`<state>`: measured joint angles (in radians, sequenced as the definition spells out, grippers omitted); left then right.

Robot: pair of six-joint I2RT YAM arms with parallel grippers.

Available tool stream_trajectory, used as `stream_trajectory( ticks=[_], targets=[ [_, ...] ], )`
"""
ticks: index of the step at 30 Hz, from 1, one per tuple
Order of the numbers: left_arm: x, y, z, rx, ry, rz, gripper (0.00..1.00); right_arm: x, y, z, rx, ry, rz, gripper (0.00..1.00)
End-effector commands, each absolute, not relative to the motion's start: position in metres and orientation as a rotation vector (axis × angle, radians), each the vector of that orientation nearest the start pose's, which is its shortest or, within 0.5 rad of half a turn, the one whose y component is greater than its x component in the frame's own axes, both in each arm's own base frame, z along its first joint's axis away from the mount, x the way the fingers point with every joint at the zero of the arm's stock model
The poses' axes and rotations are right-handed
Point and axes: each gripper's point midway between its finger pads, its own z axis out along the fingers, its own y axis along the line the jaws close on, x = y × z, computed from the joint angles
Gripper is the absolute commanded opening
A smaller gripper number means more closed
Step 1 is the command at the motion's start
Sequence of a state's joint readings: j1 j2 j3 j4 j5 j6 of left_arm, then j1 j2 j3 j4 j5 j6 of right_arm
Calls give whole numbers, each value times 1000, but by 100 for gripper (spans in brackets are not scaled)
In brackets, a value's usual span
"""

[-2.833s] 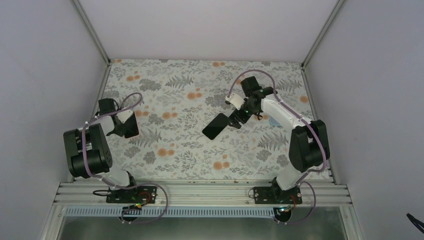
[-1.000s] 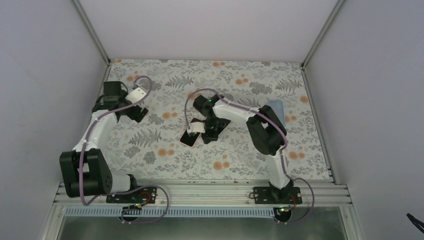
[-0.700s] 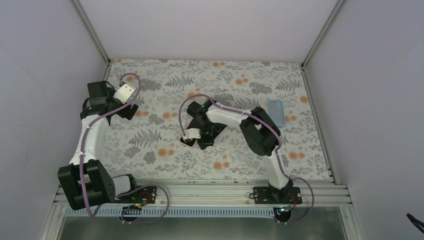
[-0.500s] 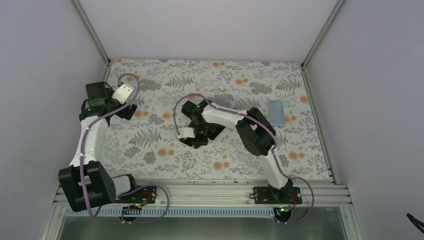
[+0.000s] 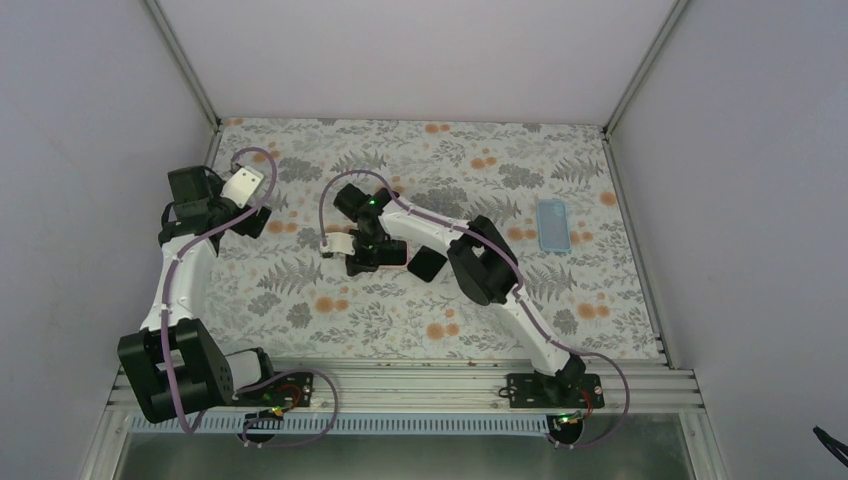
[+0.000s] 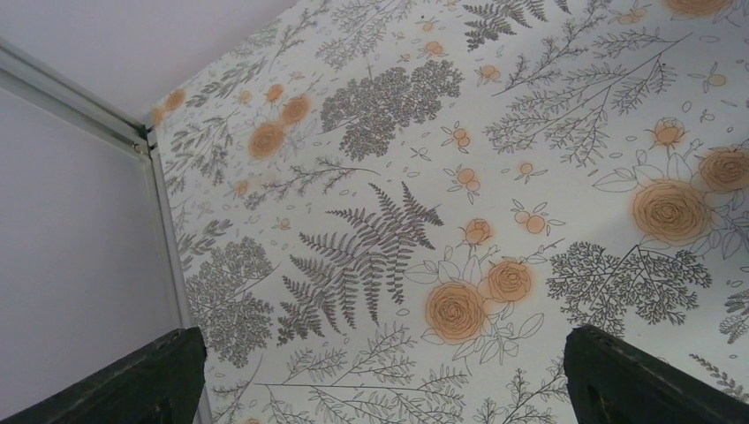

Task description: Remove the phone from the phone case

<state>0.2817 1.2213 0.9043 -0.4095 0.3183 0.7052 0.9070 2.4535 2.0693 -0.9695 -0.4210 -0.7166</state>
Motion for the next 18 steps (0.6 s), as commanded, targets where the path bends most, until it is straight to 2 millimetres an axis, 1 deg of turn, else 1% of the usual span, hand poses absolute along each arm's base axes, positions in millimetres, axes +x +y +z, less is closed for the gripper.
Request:
stream_trajectory(
  ticks=[1,2,4,5,6,7,8,9,11,12,14,16,18],
  targets=[
    [361,52,186,603,2137,175,100,273,459,54,-2086,1894,742,17],
    [360,52,187,601,2131,175,100,272,456,66,-2076,1879,771,25],
    [359,51,189,596,2117,170,100,266,447,92,-2079,1830,834,58],
    [359,49,189,595,2112,163,100,265,443,103,-2077,1812,851,70],
    [359,48,190,594,2109,151,100,267,438,113,-2060,1803,854,78],
    [359,46,190,593,2108,140,100,268,432,119,-2053,1804,857,87],
    [359,45,191,592,2104,132,100,269,425,125,-2056,1800,848,98],
    [359,44,191,591,2103,123,100,273,419,127,-2056,1806,817,100],
    [360,43,190,586,2105,110,100,284,408,121,-2050,1838,731,100],
    [360,43,189,585,2107,104,100,292,403,117,-2032,1865,683,100],
    [360,42,187,582,2110,89,100,308,396,101,-1994,1929,596,100],
    [361,42,188,577,2112,85,100,317,392,88,-1977,1971,537,100],
    [361,42,188,578,2111,88,100,323,389,80,-1954,1973,510,100]
  ],
)
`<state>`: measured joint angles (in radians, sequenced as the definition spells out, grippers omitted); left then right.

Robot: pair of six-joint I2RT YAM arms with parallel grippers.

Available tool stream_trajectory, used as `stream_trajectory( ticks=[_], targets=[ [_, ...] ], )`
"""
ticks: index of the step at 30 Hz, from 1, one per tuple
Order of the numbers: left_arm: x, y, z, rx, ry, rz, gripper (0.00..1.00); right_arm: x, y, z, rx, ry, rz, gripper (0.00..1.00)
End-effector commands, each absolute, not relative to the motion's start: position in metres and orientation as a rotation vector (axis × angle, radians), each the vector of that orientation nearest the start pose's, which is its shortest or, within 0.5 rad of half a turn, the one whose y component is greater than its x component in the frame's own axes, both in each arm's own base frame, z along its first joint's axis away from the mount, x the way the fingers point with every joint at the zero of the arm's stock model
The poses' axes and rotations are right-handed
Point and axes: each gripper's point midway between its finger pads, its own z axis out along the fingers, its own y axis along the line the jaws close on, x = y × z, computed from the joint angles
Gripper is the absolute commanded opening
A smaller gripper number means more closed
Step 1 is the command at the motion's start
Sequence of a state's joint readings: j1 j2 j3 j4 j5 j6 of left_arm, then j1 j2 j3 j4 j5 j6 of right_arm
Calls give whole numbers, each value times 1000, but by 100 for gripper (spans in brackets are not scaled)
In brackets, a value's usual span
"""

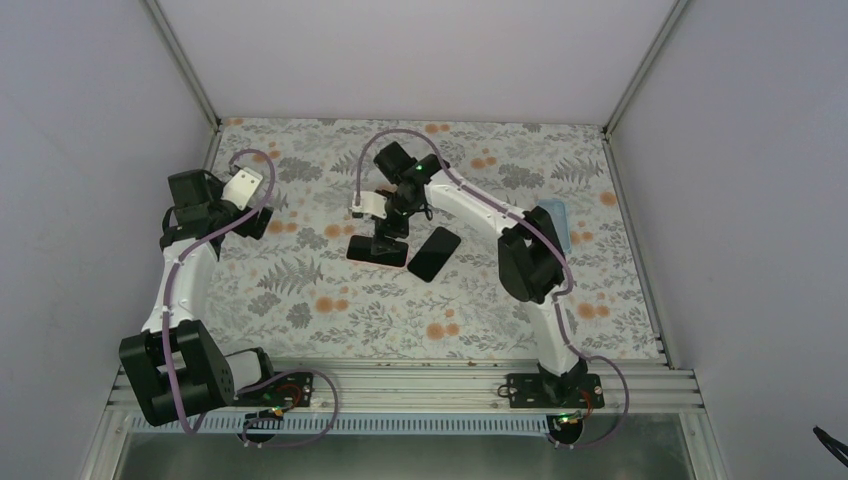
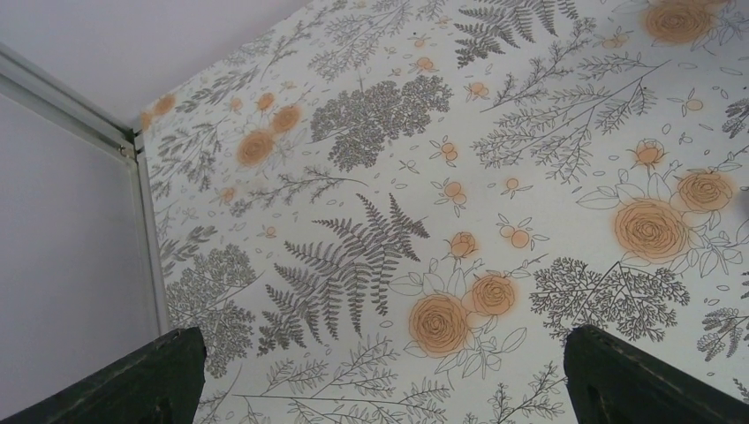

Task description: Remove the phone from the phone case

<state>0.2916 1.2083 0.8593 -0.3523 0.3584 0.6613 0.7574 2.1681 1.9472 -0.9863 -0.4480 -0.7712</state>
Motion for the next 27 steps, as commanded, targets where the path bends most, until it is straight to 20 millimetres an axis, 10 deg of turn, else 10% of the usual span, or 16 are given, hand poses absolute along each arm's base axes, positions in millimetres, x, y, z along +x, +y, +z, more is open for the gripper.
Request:
stream_trajectory(
  ticks=[1,15,27],
  targets=[
    [360,42,188,579,2112,92,100,326,388,78,-1941,1969,493,100],
    [351,42,176,563,2150,82,100,346,363,27,-1909,2109,429,100],
    [348,37,173,584,2155,58,100,315,354,20,-1969,2210,603,100]
  ],
)
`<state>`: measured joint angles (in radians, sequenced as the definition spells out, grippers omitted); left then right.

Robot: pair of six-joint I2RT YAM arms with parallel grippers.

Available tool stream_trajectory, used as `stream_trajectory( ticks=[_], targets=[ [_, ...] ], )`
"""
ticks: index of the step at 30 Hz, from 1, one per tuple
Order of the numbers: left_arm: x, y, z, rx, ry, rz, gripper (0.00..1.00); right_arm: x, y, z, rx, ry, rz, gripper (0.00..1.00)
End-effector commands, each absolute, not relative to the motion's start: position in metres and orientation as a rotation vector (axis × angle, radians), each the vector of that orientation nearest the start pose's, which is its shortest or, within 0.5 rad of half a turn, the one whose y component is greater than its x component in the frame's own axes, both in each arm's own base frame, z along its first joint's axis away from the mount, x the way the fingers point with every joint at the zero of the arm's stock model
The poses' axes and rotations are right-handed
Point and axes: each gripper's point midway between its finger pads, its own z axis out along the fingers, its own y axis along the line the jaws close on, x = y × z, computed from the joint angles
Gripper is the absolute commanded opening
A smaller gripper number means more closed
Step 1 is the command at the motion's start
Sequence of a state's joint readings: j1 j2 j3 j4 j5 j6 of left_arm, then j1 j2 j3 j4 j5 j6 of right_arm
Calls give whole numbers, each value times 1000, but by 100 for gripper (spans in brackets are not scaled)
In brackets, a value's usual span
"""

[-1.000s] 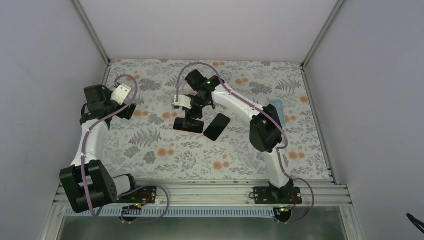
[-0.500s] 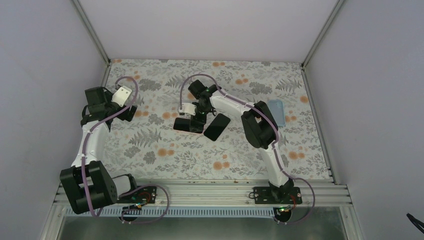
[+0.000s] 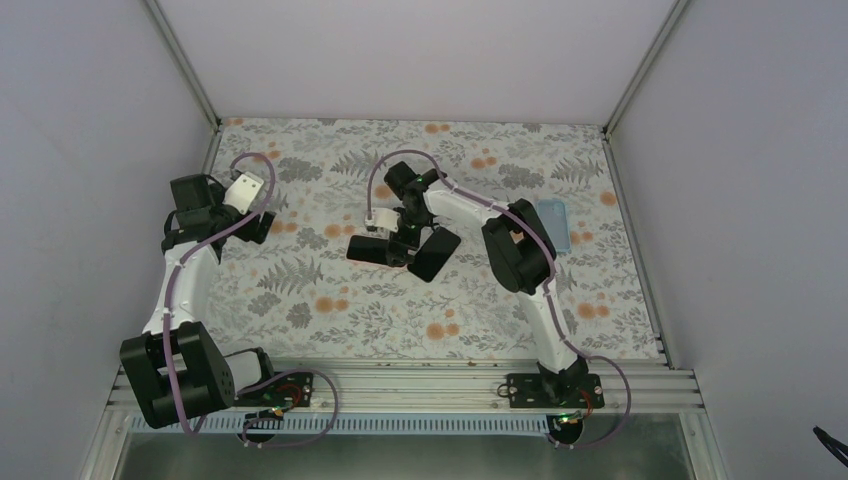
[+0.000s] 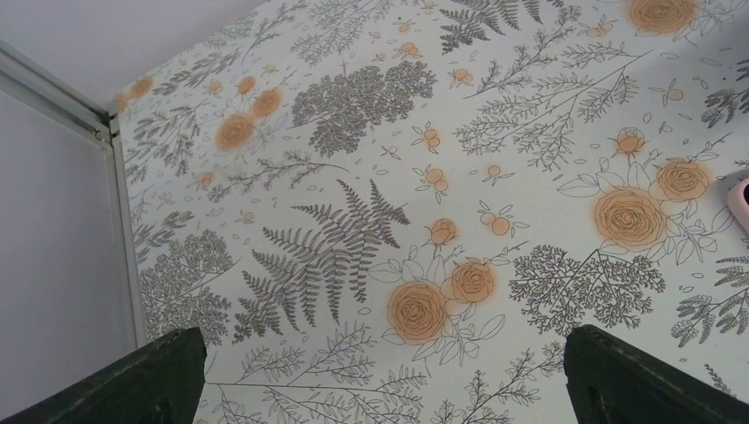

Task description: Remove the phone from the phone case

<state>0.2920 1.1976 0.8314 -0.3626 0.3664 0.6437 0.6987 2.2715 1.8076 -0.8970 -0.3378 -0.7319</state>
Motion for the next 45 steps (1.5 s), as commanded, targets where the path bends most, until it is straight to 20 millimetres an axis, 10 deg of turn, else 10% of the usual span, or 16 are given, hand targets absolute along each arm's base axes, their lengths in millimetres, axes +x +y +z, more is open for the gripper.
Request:
stream_trajectory(
  ticks=[1,21,28,45],
  targets=[
    [347,37,172,584,2156,56,100,313,352,19,-1970,2228,615,100],
    [345,47,158,536,2212,110,100,300,345,-26,-2052,2165,178,100],
    [344,41,159,544,2209,73,100,300,344,-27,-2053,2176,158,59],
    [330,-107,158,826,2298,-1002,100,345,388,143,-1715,1899,136,58]
  ],
)
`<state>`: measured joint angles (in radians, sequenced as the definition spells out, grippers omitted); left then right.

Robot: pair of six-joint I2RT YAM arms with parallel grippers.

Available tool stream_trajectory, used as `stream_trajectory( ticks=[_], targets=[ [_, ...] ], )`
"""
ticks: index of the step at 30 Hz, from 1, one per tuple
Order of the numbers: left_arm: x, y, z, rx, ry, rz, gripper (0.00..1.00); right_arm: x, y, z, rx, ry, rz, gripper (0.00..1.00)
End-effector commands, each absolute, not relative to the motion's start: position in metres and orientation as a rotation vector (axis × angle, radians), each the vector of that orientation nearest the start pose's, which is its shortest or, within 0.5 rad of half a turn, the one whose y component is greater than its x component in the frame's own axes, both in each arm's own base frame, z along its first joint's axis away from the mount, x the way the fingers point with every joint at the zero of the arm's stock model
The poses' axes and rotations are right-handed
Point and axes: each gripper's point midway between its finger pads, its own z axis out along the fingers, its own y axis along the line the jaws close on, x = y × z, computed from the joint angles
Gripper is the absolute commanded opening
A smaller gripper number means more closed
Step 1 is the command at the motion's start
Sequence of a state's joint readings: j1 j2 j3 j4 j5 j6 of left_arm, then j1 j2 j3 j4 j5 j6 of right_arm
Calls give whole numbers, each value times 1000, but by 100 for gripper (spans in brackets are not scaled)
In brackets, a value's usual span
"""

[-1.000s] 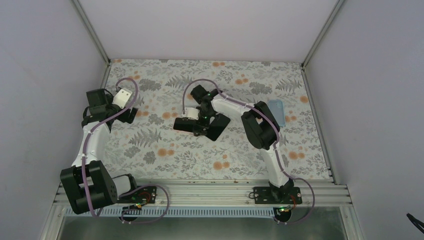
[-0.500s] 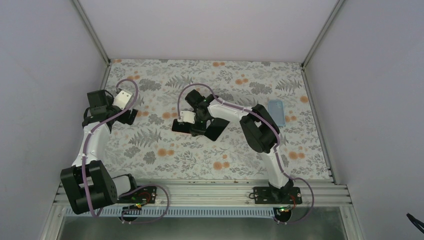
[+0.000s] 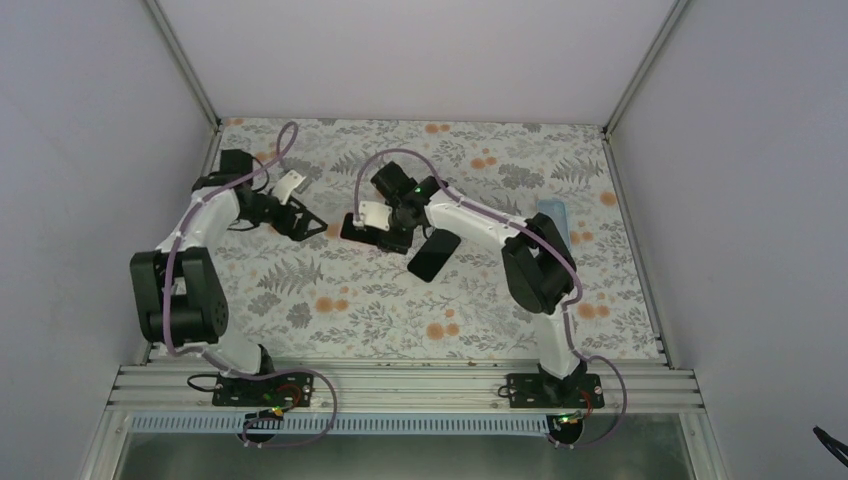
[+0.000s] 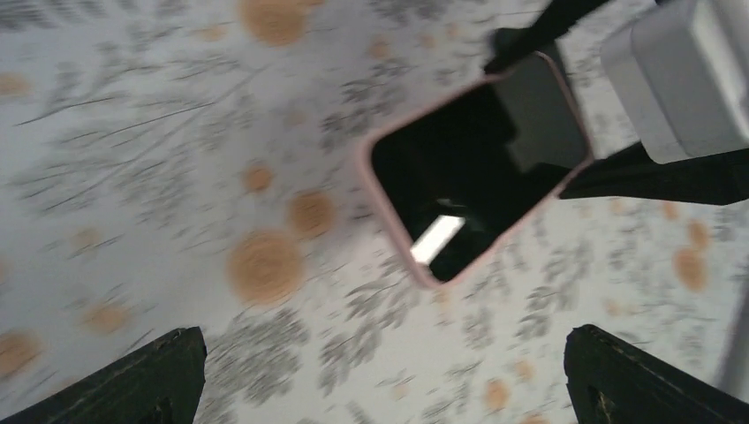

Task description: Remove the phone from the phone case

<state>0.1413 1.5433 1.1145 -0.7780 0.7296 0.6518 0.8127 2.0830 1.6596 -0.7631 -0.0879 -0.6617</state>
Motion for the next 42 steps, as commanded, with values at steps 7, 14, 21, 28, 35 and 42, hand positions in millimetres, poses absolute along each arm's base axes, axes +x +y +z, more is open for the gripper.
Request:
stream_trajectory(
  ticks=[7,14,21,28,35,42],
  targets=[
    [336,-128,147,815,2297,-1263,100,345,401,170,-1678,1833,113,58],
    [351,-133,154,808,2253,-1358,100,335,416,179,-1697,1796,115,58],
    [343,-143,176,823,2139,-1529,66,328,422,183,-1706,1774,122,58],
    [339,-144,172,811,2138,-1556,28,333,420,189,-1664,1774,98,57],
    [338,-144,179,829,2114,-1542,4,330,414,196,-1655,1762,88,70],
    [306,-162,197,1203,2033,-1292,2,271,380,220,-1915,1661,544,100]
  ],
)
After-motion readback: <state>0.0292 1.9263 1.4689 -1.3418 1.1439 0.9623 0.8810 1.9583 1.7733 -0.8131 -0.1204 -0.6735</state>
